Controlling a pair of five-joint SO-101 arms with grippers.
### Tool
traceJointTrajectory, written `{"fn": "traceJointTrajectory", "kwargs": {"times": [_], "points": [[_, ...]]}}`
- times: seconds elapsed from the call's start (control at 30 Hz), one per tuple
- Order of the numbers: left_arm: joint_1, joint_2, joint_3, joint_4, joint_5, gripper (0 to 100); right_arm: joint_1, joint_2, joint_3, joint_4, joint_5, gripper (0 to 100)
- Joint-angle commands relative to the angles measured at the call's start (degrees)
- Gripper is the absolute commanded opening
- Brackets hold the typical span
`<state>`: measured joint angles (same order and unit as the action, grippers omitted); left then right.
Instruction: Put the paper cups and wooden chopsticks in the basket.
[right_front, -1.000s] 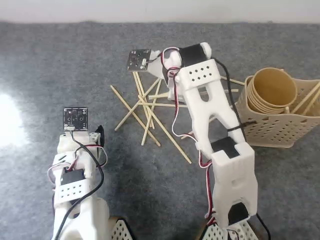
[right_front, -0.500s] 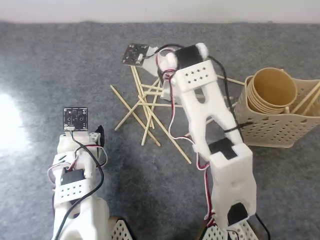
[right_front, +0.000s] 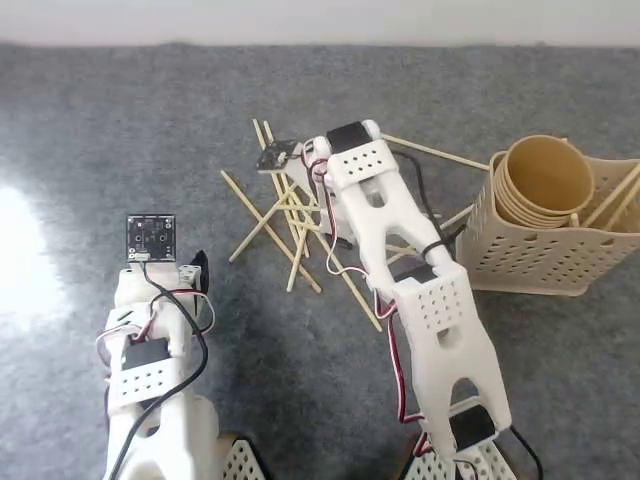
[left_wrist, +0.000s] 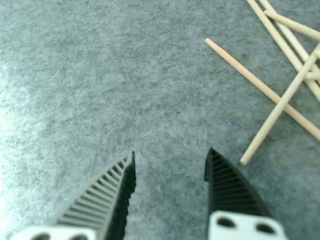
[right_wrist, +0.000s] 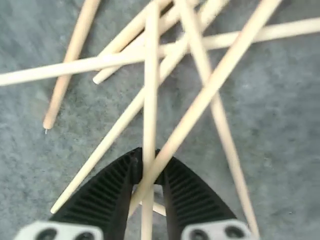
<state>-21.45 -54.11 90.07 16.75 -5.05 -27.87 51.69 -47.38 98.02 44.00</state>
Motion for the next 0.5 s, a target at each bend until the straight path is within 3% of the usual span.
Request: {"fn": "traceJointTrajectory", "kwargs": {"times": [0.0, 0.1, 0.47], "points": [[0.7, -1.0, -0.5, -1.3, -0.5, 21, -0.2, -1.0, -3.0, 1.0, -0.5, 18.0], [0.7, -1.0, -0.5, -1.3, -0.5, 21, -0.6, -1.0, -3.0, 1.0, -0.1, 25.1], [0.7, -1.0, -0.5, -1.3, -0.5, 21, -1.2, -0.4, -14.2, 4.3, 3.2, 25.2]]}}
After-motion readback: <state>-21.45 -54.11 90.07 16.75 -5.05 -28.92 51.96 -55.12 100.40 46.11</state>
